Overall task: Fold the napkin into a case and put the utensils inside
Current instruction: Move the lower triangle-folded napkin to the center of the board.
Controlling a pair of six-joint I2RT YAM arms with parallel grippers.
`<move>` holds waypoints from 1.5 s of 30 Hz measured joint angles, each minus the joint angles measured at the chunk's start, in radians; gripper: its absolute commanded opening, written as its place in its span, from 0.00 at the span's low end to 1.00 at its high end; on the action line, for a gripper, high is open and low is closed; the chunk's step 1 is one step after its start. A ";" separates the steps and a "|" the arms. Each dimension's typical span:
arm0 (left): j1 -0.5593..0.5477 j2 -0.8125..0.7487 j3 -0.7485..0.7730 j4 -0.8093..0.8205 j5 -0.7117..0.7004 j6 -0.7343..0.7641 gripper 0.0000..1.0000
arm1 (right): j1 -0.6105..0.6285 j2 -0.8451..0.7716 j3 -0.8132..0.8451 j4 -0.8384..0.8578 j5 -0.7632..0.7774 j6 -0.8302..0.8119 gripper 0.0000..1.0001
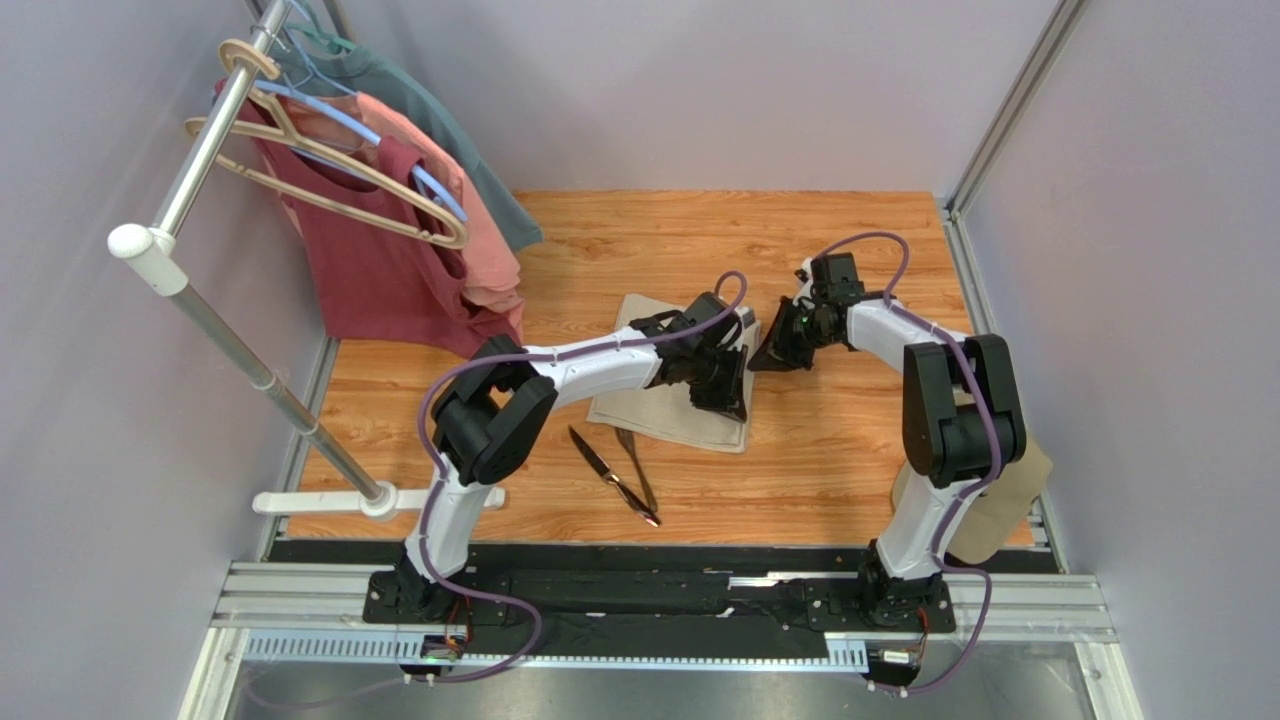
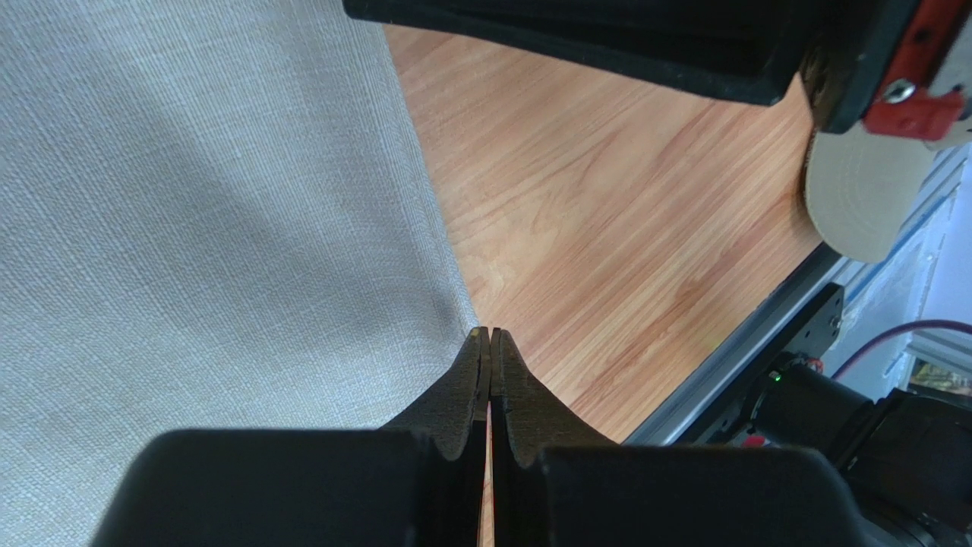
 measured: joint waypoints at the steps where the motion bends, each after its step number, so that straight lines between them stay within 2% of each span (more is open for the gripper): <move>1: -0.006 0.000 -0.003 0.000 -0.006 0.000 0.00 | 0.000 -0.005 -0.006 0.000 0.000 0.000 0.00; 22: -0.024 -0.084 -0.124 -0.013 -0.062 0.000 0.01 | 0.021 -0.050 -0.081 0.018 -0.027 -0.006 0.00; 29: -0.021 -0.128 -0.156 -0.027 -0.090 0.003 0.01 | 0.021 -0.051 -0.088 -0.002 0.014 -0.031 0.00; 45: -0.032 -0.017 -0.117 0.015 -0.030 -0.017 0.00 | 0.100 -0.122 -0.082 -0.036 0.034 -0.034 0.00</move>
